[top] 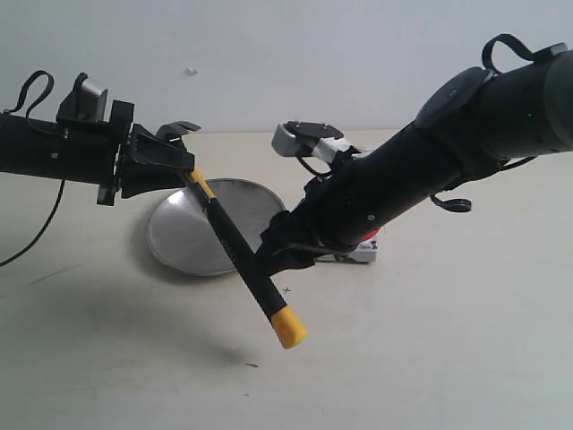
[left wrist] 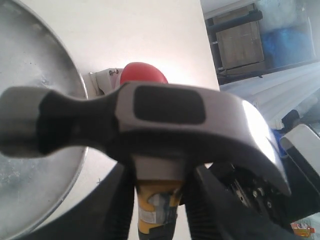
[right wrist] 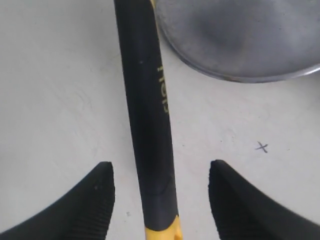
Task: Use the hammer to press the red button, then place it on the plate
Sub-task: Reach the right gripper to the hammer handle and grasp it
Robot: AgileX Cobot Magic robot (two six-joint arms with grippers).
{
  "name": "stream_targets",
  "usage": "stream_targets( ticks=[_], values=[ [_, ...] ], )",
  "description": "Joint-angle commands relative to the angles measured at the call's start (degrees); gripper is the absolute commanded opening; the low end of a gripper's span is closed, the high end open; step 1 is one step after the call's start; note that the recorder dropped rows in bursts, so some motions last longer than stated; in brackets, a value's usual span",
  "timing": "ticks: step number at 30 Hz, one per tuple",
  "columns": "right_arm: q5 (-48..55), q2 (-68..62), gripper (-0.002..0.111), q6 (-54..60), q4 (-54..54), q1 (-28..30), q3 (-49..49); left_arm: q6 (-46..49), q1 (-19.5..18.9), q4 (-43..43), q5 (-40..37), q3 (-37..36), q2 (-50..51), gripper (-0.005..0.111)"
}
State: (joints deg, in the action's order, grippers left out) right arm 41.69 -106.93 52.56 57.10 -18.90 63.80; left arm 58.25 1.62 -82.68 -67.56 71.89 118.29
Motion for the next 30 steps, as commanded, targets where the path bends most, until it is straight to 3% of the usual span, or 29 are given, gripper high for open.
stream_targets(
  ticks=[1,4,8,30],
  values=[
    [-6.09,-0.26,0.056,0.65,-3.30,-3.63,0.11,-0.18,0.19,-3.05,-2.40,0.32,-1.22,0.000],
    [-9.37,-0.31,0.056,0.65,-3.30,-5.43,0.11,-0.18,0.19,-3.05,-2.40,0.32,-1.22,0.000],
    [-12.10,-1.20,0.064,-0.31,-3.44,-7.02,0.11,-0.18,0.19,-3.05,-2.40,0.32,-1.22,0.000],
    [-16.41,-5.87,0.065,-1.69,-2.63,-7.72,0.11,-0.18,0.19,-3.43,-2.40,0.32,-1.22,0.000]
  ],
)
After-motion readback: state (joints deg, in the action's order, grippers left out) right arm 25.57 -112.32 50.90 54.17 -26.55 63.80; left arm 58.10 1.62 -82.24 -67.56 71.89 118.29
